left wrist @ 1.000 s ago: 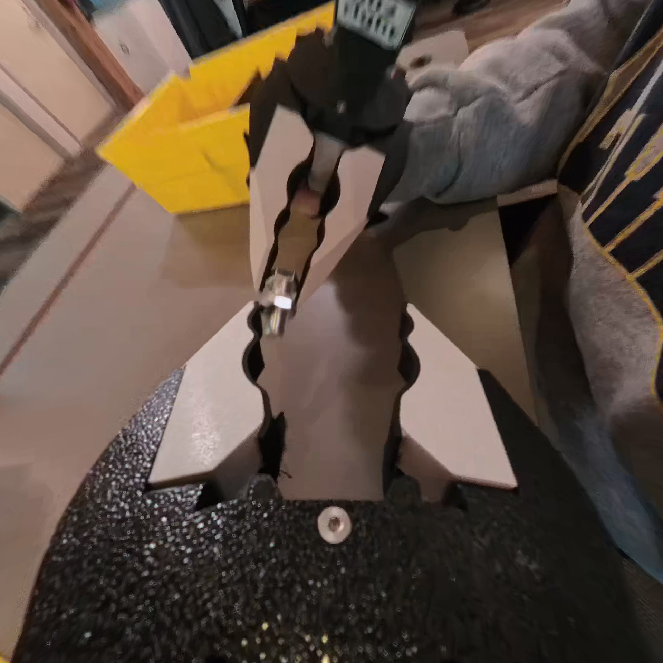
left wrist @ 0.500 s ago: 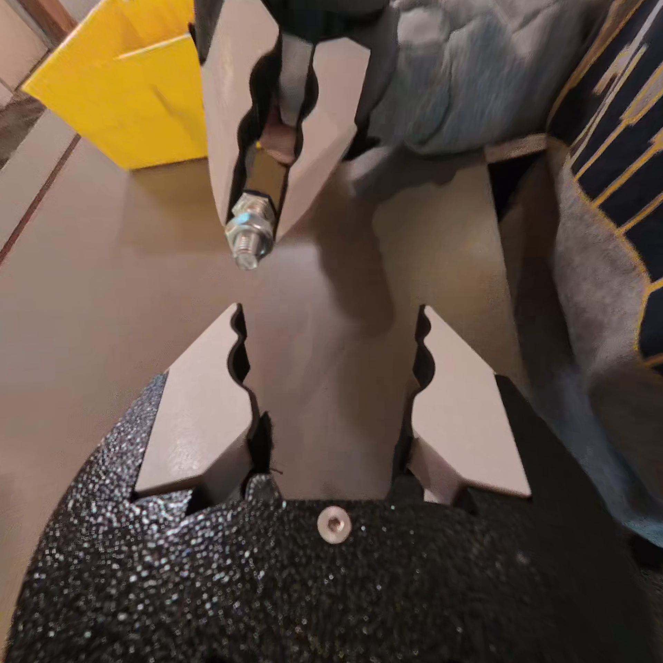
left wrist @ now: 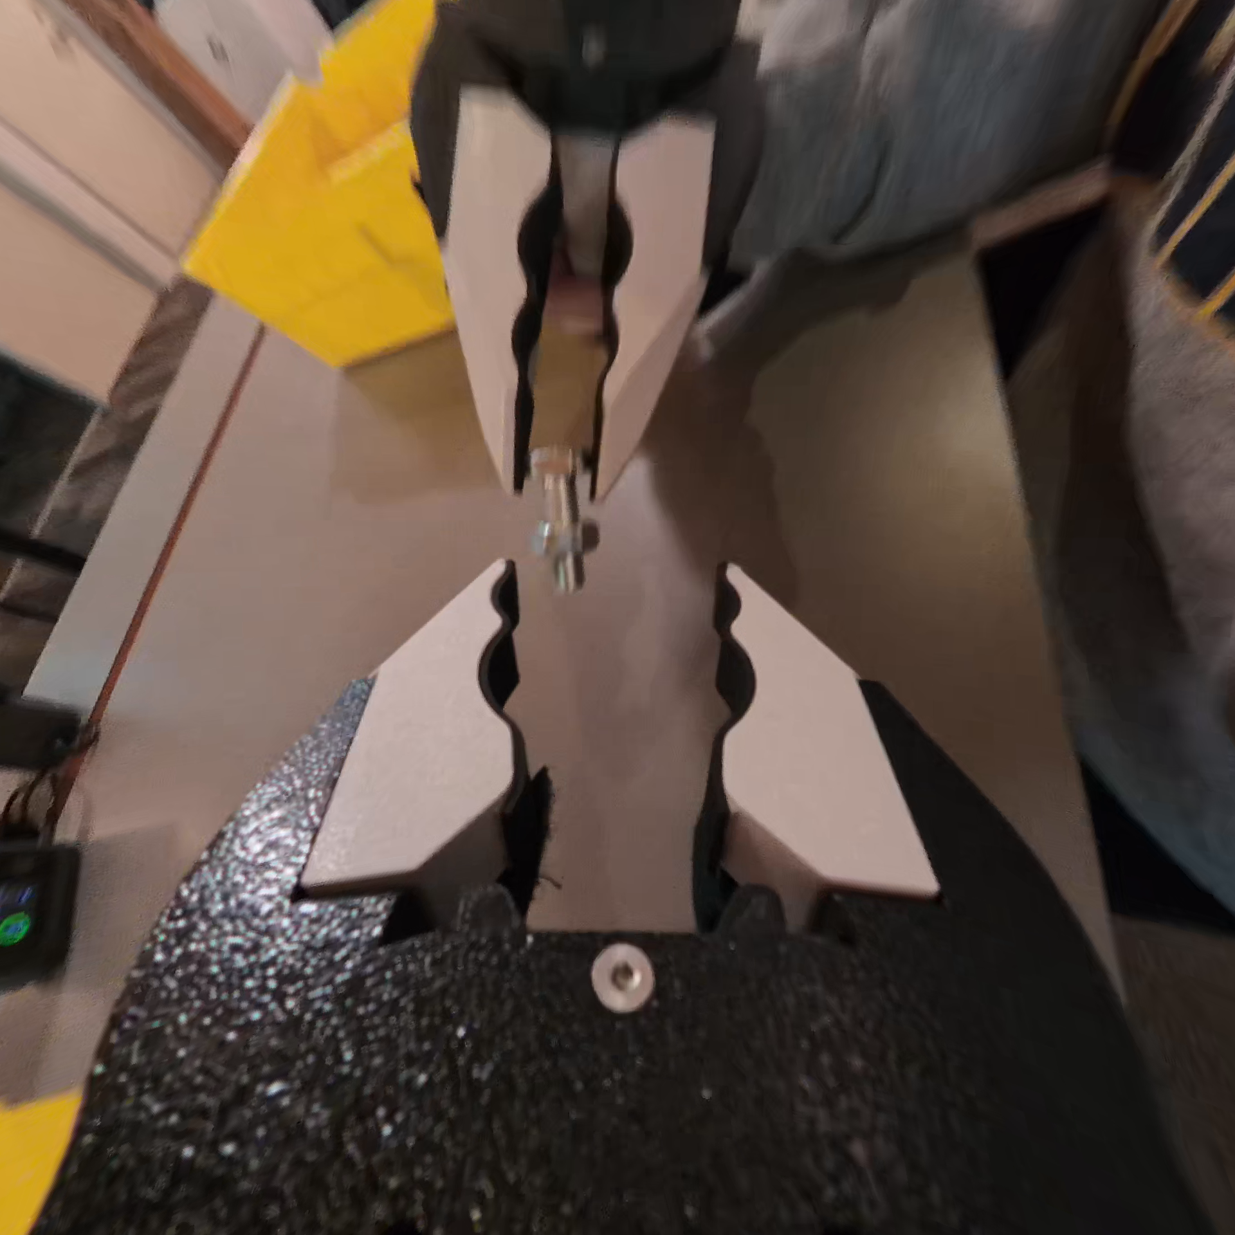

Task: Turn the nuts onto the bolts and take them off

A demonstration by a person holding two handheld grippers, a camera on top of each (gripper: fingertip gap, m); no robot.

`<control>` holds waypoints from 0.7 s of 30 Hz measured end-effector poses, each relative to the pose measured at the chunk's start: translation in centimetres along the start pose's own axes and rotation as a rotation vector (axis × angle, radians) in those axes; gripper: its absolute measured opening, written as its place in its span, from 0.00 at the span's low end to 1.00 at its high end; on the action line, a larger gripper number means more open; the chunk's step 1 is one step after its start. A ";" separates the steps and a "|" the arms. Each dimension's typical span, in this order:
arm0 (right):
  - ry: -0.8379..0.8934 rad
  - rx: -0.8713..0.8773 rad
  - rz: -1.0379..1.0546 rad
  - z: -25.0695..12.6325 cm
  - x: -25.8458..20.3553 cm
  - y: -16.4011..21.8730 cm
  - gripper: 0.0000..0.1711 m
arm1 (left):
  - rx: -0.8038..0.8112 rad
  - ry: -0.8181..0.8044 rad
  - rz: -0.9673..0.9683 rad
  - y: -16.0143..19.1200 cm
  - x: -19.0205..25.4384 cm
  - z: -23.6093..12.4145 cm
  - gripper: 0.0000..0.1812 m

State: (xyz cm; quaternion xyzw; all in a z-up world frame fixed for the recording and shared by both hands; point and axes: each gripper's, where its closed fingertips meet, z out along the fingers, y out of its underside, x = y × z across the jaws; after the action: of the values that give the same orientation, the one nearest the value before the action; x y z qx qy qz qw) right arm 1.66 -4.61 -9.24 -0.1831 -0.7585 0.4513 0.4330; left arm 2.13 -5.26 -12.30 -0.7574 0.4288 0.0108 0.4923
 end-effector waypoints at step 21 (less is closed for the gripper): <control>-0.082 0.186 0.265 -1.1 0.7 -2.0 0.10 | 0.086 -0.208 -0.007 -2.5 -2.3 -0.9 0.04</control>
State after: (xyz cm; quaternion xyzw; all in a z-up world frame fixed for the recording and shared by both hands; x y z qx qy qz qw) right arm 2.44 -4.64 -6.97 -0.2221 -0.6996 0.5799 0.3535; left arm 1.95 -4.10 -9.01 -0.7318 0.3728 0.0691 0.5663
